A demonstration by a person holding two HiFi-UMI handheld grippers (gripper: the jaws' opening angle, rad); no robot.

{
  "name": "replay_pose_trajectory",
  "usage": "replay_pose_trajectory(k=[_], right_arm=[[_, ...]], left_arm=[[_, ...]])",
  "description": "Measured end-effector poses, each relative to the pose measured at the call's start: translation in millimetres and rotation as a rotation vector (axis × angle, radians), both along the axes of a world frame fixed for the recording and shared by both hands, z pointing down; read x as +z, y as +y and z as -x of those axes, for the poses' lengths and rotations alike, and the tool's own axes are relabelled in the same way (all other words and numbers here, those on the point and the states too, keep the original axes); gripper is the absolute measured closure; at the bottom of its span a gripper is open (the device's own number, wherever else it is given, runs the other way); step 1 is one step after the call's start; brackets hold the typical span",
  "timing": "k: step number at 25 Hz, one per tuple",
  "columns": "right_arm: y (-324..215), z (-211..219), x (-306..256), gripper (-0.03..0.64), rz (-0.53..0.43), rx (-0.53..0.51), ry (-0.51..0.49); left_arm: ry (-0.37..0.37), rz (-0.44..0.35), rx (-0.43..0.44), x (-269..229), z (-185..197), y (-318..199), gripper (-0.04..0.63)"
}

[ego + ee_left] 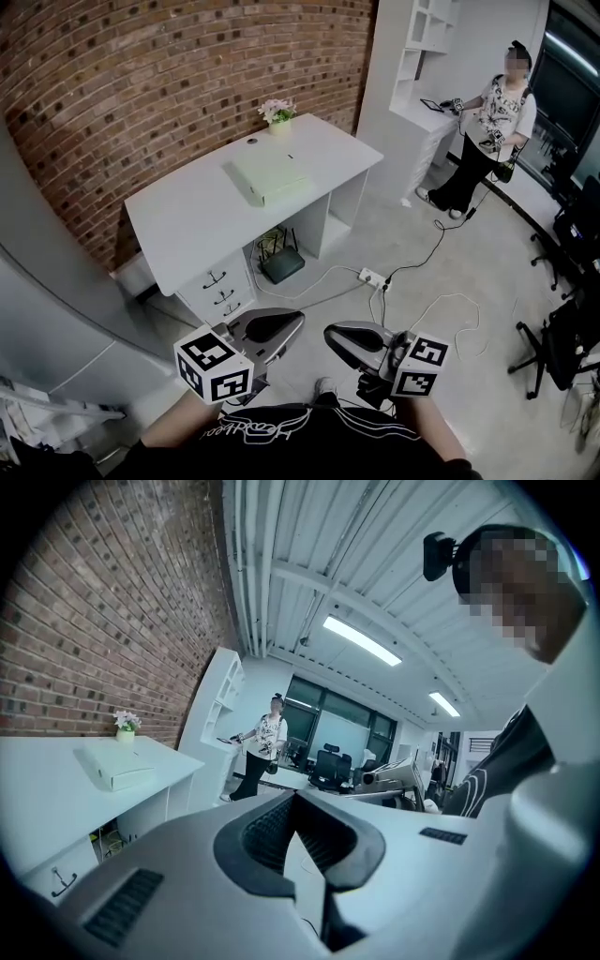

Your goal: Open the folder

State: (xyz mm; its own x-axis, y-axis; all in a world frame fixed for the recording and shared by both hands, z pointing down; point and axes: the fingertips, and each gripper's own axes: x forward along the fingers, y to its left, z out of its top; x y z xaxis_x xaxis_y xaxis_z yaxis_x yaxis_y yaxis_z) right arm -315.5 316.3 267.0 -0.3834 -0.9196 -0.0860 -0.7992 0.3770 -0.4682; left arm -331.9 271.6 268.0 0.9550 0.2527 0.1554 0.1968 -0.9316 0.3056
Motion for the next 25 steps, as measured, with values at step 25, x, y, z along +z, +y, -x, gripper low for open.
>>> replay_pose_trajectory(k=[25], right_arm=[[-43.9,-212.2,3.9,0.614,0.012,-0.071,0.003]], left_arm=[[-0.026,-0.044,-0.104,13.2,-207.3,-42.5,0.600]])
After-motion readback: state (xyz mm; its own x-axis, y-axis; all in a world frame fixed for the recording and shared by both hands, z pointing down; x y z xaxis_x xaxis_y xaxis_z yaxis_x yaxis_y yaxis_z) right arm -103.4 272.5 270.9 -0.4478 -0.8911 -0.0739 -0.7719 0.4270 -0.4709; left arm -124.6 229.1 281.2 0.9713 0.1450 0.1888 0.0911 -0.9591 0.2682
